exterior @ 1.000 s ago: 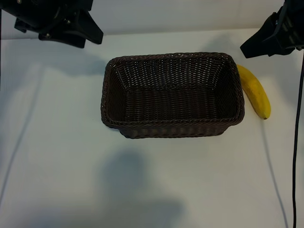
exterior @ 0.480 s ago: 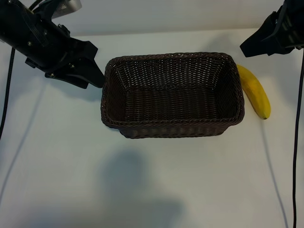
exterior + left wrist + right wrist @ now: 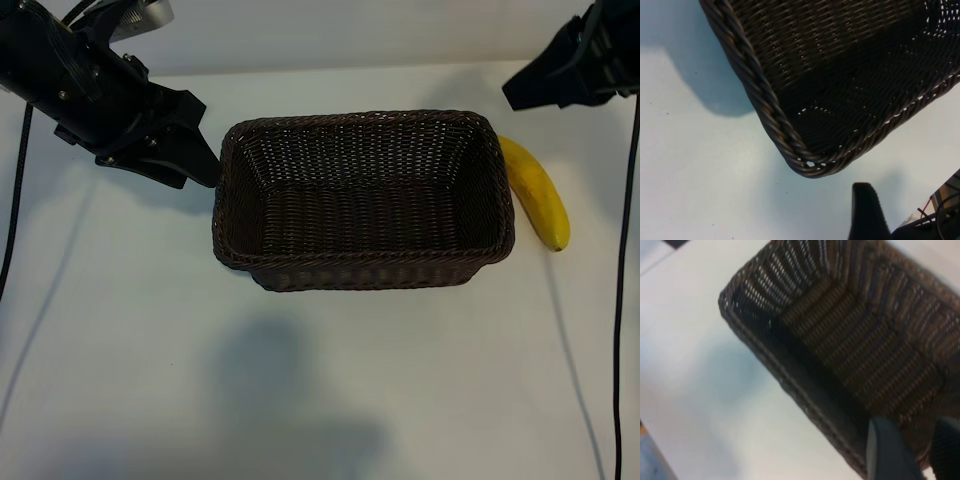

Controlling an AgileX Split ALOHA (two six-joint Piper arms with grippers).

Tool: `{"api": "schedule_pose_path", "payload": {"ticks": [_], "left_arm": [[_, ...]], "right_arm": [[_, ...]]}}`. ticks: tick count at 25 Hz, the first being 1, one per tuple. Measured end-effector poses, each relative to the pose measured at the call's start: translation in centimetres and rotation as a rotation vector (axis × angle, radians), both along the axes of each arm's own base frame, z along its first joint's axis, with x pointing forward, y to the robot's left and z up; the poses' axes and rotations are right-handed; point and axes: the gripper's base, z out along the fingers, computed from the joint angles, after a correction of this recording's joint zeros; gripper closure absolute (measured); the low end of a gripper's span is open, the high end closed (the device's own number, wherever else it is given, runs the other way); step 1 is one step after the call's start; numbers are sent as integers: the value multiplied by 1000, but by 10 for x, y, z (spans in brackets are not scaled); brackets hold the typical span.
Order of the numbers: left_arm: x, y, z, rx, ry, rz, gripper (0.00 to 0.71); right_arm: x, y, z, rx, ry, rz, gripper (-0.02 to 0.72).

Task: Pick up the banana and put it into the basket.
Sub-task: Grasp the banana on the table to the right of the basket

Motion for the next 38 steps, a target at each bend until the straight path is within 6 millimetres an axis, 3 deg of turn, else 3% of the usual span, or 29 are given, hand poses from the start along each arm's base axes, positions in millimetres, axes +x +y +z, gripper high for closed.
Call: {"api": "schedule_pose_path", "payload": {"ticks": [8, 16, 18, 38], "left_arm": [[0, 0, 0, -2, -12, -14, 246], [1, -1, 0, -8, -22, -25, 246], [1, -1, 0, -10, -27, -30, 246], [1, -1, 1, -13, -30, -36, 246]], "right_arm": [[6, -4, 0, -38, -50, -42, 425], [12, -20, -16, -195, 36, -165, 98], [13, -23, -17, -216, 42, -183, 60], [17, -37, -19, -315, 32, -331, 122]]}}
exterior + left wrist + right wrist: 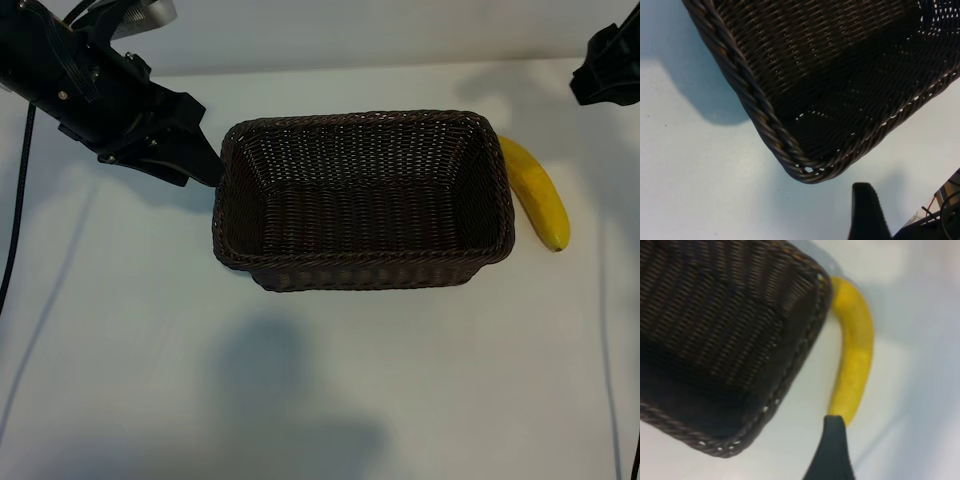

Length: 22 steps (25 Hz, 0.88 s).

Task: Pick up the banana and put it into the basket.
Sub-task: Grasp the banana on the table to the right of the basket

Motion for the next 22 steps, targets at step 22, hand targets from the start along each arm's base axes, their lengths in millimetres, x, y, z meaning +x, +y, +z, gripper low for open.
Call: {"api": "schedule_pose_path", "payload": {"ticks": [22], "left_arm": [[0, 0, 0, -5, 0, 2, 246]], "right_arm": [[36, -34, -55, 58, 147, -137, 122]]}}
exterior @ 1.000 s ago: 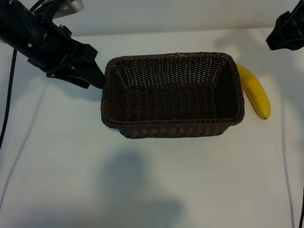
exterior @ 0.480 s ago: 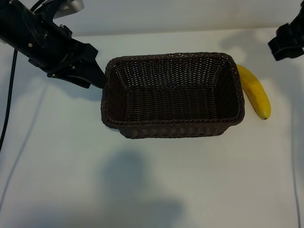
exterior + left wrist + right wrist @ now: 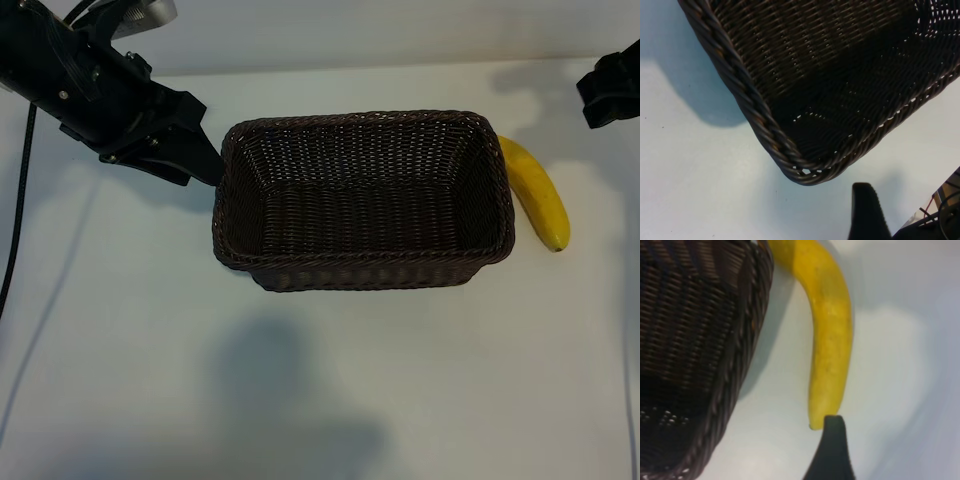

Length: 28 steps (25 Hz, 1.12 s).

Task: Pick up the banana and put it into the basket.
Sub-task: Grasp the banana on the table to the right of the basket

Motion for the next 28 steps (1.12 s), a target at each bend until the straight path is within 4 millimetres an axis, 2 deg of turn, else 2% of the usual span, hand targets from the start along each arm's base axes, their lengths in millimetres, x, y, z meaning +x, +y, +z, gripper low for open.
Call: {"api": "schedule_pose_path", "payload": {"ticks": [11, 22, 28], "left_arm": [[0, 0, 0, -3, 1, 1, 246], [0, 0, 0, -4, 1, 1, 246], [0, 0, 0, -5, 1, 1, 245]], "right_arm": [[1, 4, -3, 73, 9, 56, 122], [26, 1, -58, 80, 119, 50, 122], [35, -1, -67, 63, 79, 54, 122]]}}
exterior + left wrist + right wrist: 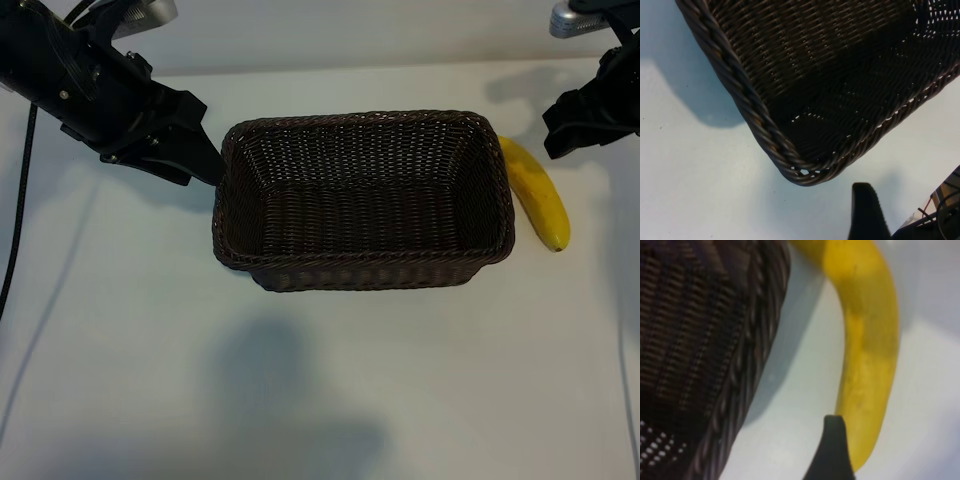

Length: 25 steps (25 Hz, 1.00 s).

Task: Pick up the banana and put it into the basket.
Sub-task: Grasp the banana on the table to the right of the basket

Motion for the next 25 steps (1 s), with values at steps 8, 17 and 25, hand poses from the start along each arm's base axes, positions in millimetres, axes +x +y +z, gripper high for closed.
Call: {"api": "schedule_pose_path", "payload": {"ticks": [8, 17, 25], "left_arm": [[0, 0, 0, 0, -1, -1, 245], [0, 0, 0, 0, -2, -3, 245], [0, 0, 0, 0, -2, -3, 245]], "right_arm": [[7, -1, -13, -9, -7, -2, 122], [14, -1, -32, 10, 14, -7, 122], [18, 4, -46, 60, 31, 21, 122]]}}
